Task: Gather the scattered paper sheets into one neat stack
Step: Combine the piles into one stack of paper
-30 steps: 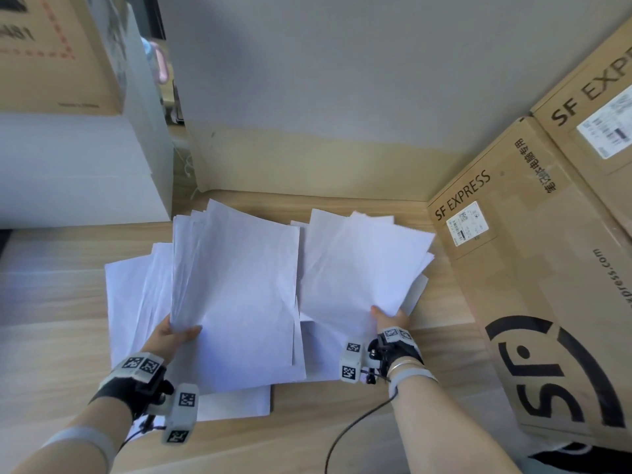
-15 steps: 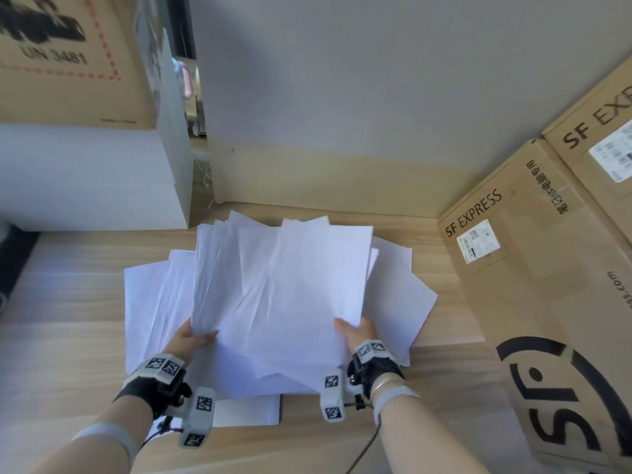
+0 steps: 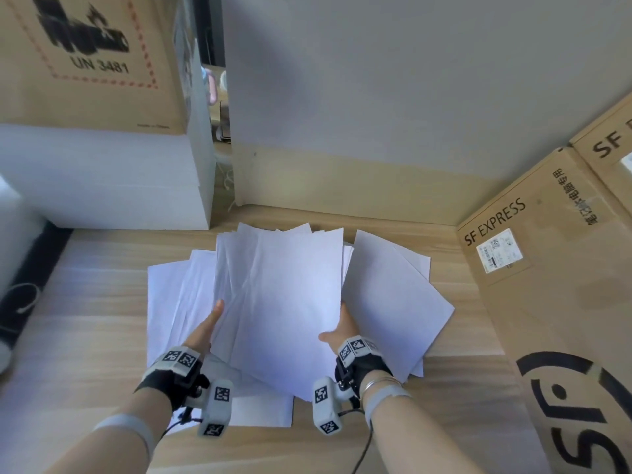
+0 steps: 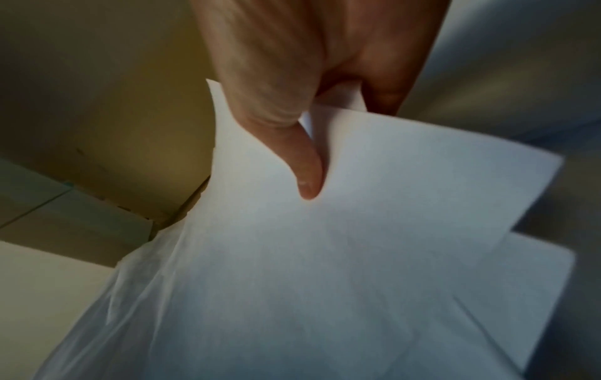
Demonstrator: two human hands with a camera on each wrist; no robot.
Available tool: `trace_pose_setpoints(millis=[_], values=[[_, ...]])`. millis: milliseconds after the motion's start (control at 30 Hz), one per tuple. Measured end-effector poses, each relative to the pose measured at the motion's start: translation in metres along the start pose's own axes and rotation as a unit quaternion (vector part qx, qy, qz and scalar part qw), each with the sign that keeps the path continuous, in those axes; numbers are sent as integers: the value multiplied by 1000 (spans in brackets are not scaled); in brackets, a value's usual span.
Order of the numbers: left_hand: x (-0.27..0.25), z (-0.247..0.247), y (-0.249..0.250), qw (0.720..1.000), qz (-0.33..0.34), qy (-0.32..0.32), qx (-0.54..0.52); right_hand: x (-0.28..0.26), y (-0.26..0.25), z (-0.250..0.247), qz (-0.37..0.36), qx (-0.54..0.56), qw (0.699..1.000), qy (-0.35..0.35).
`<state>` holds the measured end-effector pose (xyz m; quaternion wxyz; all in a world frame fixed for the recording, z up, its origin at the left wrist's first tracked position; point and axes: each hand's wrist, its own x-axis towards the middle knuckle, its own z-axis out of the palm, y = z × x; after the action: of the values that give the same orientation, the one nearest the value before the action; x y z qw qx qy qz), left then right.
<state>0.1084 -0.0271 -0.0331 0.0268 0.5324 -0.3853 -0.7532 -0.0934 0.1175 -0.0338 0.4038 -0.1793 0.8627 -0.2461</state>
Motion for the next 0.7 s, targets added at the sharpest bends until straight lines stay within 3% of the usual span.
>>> trace_pose_setpoints(millis=[100, 200, 400, 533, 700], values=[[11, -6, -1, 995, 44, 33, 84, 2, 2, 3, -6, -30, 999, -9], [16, -10, -5, 986, 80, 50, 137, 5, 2, 4, -3, 7, 1000, -23], [10, -3, 10, 984, 131, 53, 105, 2, -18, -18, -44, 197, 978, 44], [7, 9, 28, 978, 169, 78, 100, 1, -44, -44, -72, 257, 956, 125], [-12, 25, 58, 960, 256, 77, 78, -5, -64, -63, -96, 322, 929, 153]])
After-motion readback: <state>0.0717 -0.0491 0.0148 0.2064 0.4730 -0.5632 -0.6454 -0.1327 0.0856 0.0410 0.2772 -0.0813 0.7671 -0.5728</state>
